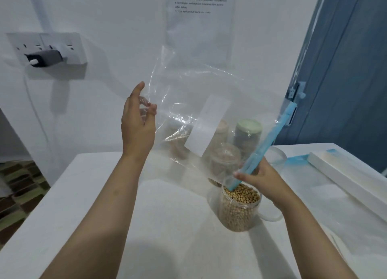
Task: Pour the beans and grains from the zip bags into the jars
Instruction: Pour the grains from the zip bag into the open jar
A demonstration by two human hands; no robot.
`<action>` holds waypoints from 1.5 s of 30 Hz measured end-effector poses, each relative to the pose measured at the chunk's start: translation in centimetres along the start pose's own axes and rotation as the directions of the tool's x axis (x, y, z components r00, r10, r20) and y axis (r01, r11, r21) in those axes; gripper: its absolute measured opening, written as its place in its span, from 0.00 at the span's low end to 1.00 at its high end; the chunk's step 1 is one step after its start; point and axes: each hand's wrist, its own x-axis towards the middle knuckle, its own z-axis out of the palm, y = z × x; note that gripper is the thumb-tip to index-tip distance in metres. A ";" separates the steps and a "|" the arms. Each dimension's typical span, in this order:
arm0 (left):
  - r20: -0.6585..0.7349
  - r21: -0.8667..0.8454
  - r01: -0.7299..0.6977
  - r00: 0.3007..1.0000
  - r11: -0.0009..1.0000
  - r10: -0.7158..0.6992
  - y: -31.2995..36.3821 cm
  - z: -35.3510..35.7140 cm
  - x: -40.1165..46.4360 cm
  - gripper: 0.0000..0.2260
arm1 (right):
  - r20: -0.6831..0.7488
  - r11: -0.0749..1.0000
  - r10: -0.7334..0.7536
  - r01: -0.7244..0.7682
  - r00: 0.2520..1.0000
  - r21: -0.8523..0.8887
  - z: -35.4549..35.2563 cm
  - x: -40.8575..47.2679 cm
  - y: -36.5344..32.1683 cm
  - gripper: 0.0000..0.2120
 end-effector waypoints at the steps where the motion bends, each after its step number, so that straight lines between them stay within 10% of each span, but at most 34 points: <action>1: -0.002 0.001 0.008 1.000 1.000 -0.008 0.0 0.0 0.0 0.22 | 0.041 1.000 0.008 -0.007 0.999 -0.020 0.0 -0.2 0.4 0.49; 13: -0.061 0.004 0.060 0.996 0.998 -0.060 -1.2 -0.5 -0.5 0.22 | -0.205 0.992 -0.100 0.112 0.974 0.049 1.5 -1.1 0.1 0.15; 19: -0.096 0.047 0.073 0.993 0.996 -0.069 -1.3 -0.8 -1.3 0.22 | -0.391 0.963 -0.224 0.264 0.893 0.052 2.1 -1.2 0.0 0.39; 26: -0.108 0.053 0.045 0.993 0.998 -0.039 -1.9 -0.6 -1.6 0.22 | -0.214 0.915 -0.398 0.404 0.892 -0.020 1.8 -1.3 0.8 0.24; 31: -0.100 0.045 0.005 0.995 0.999 0.000 -2.4 -0.6 -1.6 0.22 | -0.055 0.940 -0.339 0.335 0.939 -0.071 1.3 -1.7 0.5 0.33; 45: -0.042 -0.067 0.095 0.994 0.993 -0.098 -1.7 -0.2 -2.9 0.24 | -0.397 0.920 -0.378 0.388 0.836 -0.059 2.4 -1.7 -1.1 0.24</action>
